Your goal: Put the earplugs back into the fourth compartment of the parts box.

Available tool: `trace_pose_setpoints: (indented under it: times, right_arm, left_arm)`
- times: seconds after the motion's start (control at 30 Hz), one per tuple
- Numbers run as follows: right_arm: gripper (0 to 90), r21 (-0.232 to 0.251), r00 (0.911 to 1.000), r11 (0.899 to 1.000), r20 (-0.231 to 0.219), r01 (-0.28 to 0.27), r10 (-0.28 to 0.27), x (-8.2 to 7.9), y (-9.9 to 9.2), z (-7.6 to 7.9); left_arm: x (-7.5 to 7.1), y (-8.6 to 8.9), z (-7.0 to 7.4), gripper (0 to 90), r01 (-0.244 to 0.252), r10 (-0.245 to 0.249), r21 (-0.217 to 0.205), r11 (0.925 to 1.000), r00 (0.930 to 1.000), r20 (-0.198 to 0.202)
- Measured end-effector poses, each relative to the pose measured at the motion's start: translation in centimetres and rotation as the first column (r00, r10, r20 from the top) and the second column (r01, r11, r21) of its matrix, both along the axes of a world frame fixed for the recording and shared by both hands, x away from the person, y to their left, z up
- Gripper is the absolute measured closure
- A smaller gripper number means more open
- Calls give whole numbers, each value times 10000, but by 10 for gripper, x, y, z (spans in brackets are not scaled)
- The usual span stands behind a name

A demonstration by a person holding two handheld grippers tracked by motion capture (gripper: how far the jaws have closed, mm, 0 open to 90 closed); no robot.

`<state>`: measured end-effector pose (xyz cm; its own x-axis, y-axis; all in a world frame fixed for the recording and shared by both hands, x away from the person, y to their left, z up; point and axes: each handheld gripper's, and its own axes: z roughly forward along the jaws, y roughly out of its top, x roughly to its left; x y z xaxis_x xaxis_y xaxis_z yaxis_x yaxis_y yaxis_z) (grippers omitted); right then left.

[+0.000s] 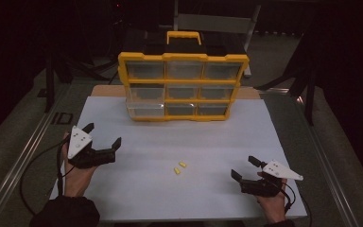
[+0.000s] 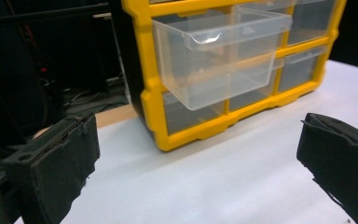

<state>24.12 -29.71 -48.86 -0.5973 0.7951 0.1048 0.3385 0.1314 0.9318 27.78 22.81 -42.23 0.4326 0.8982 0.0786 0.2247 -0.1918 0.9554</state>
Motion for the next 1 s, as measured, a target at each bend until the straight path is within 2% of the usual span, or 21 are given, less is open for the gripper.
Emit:
trace_pose_setpoints:
  times: [0.1, 0.13, 0.2, 0.37, 0.4, 0.47, 0.5, 0.67, 0.7, 0.8, 0.87, 0.9, 1.0]
  right_arm:
    - [91, -51, 9999, 10000, -101, -27, 27, 3, 1, 5]
    - [91, -51, 9999, 10000, -101, -27, 27, 3, 1, 5]
    - [91, 0, 9999, 10000, -129, -83, 83, 6, 1, 11]
    - [90, 36, 9996, 9999, -242, -164, 165, 11, 0, 23]
    - [90, 36, 9992, 9995, -267, -305, 306, 14, 0, 29]
    - [86, -10, 9988, 9994, -337, -346, 345, 15, 0, 32]
    - [86, -145, 9980, 9989, -453, -441, 434, 19, 2, 38]
    - [81, -287, 9969, 9979, -537, -585, 569, 26, 5, 48]
    - [81, -323, 9966, 9977, -582, -599, 580, 28, 6, 50]
    - [81, -509, 9928, 9949, -868, -868, 822, 36, 13, 57]
    - [81, -598, 9920, 9937, -892, -948, 893, 38, 14, 59]
    - [81, -882, 9909, 9905, -931, -1059, 976, 42, 19, 64]
    - [81, -1097, 9903, 9876, -943, -1120, 1018, 46, 23, 67]
  left_arm:
    - [-8, 1, -15, 1, 185, -189, -172, 9997, 9995, -237]
    - [-8, 1, -15, 1, 185, -189, -172, 9997, 9995, -237]
    - [-15, 2, -26, 1, 135, -135, 23, 9999, 9997, -208]
    - [-19, 7, -37, 1, 169, -170, -48, 9998, 9996, -216]
    - [-21, 8, -42, 1, 261, -265, -178, 9995, 9993, -248]
    - [-22, 7, -45, 1, 187, -188, -92, 9998, 9996, -192]
    - [-24, 7, -48, 1, 271, -275, -163, 9995, 9992, -299]
    - [-27, 3, -50, 1, 207, -209, -86, 9997, 9995, -243]
    - [-28, 3, -50, 1, 146, -147, -105, 9998, 9998, -105]
    - [-29, 4, -48, 1, -13, 15, -260, 9997, 10000, 93]
    - [-30, 7, -49, 2, -110, 120, -543, 9985, 9997, 189]
    - [-31, 9, -49, 1, -244, 267, -696, 9973, 9991, 316]
    - [-31, 9, -49, 2, -301, 321, -720, 9970, 9991, 273]
